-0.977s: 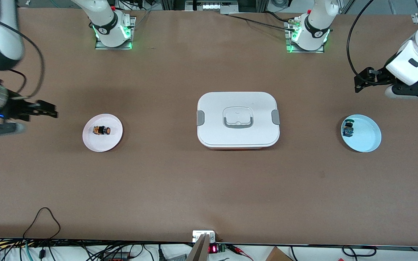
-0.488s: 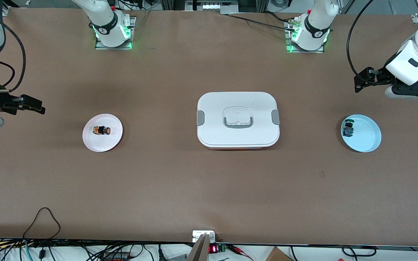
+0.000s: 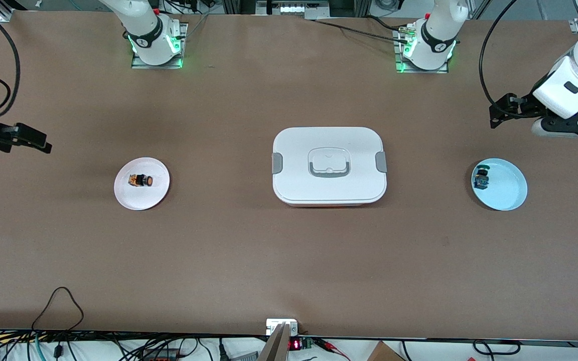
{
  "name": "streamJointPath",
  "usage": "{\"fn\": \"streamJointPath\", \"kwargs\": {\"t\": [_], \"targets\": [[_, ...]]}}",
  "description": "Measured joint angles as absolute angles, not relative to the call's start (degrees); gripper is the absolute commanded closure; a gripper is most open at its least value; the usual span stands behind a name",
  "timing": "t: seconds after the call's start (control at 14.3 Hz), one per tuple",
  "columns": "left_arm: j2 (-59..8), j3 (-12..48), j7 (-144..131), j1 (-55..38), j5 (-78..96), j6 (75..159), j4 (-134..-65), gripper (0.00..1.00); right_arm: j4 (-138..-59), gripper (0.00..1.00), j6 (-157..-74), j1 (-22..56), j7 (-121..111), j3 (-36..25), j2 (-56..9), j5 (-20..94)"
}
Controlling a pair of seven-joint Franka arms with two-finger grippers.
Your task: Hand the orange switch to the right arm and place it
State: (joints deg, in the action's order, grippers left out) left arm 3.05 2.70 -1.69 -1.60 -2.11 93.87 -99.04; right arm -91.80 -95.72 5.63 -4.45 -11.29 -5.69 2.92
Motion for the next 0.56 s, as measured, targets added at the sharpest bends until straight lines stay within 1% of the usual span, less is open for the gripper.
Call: {"fn": "streamJointPath", "kwargs": {"t": [0.28,0.56], "targets": [[3.0,2.7,-1.7,-1.6,-2.1,93.9,-99.0,0.0,-91.8,0.0,-91.1,5.6,-4.2,-11.2,-3.3,2.8],[3.0,2.7,-1.7,-1.6,-2.1,93.9,-99.0,0.0,-91.8,0.0,-90.1,5.6,-3.6,-11.2,-2.5,2.8]]}}
